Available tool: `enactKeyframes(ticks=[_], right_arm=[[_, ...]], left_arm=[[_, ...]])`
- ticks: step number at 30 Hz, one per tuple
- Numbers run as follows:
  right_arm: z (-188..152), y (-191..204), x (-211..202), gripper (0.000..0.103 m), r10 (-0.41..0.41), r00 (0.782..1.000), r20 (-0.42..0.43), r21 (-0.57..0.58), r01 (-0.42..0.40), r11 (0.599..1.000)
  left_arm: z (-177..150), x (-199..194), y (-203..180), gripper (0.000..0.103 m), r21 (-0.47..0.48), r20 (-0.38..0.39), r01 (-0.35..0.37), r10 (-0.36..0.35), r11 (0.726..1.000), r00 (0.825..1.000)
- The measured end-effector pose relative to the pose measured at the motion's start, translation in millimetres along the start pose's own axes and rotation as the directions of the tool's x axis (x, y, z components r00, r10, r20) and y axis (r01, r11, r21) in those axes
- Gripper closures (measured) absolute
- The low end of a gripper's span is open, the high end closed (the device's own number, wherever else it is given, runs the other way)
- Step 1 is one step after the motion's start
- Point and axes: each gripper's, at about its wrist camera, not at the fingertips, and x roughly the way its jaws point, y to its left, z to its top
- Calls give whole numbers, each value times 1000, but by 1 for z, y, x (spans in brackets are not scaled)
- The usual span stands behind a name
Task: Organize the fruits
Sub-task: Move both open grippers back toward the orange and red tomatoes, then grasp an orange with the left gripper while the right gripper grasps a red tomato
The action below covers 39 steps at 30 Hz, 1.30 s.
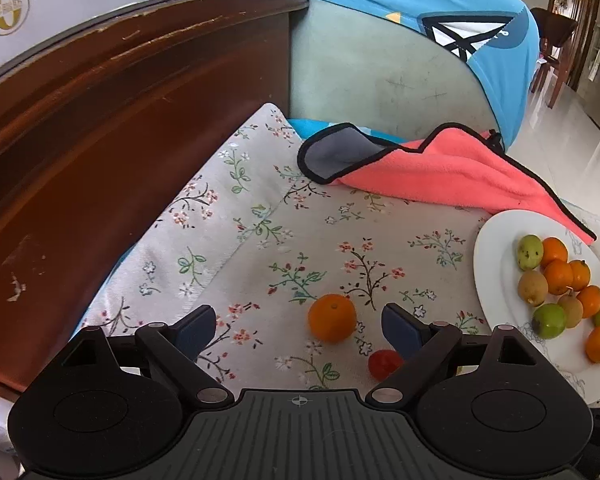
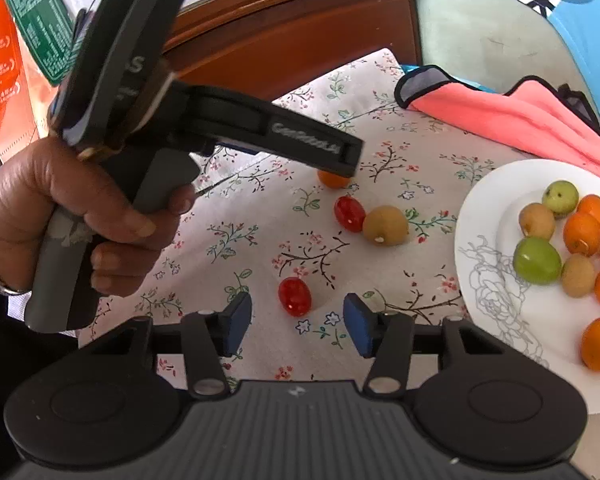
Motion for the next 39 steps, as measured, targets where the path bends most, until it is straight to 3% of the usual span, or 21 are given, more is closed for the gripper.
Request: enactKeyframes(ticks=[5, 12, 14, 16, 19, 25, 39], right_arm=[[0, 5, 6, 56, -11, 1000, 3, -34, 11, 999], [-4, 15, 18, 66, -45, 999, -3, -98, 45, 994], [-4, 19, 20, 70, -54, 999, 1, -122, 53, 991], [-5, 21, 21, 75, -63, 998, 5, -140, 63, 988], [-6, 22, 22, 81, -71, 997, 12, -147, 72, 987], [-7, 22, 20, 84, -62, 998, 15, -141, 63, 988], [4, 5, 4, 84, -58, 996, 73, -46, 61, 997]], left_arm=[[-2, 7, 2, 15, -11, -7, 9, -9, 1000, 1000], [-8, 14, -1, 27, 13, -27, 28, -28, 1000, 999], [-9, 15, -2, 34, 21, -29, 36, -35, 999, 999], [-9, 17, -3, 48, 26, -36, 38, -37, 999, 999], [-9, 18, -4, 56, 28, -27, 35, -34, 999, 999], [-9, 17, -6, 77, 36, -14, 68, -68, 997, 998], [7, -2, 1, 77, -27, 58, 77, -76, 997, 995]])
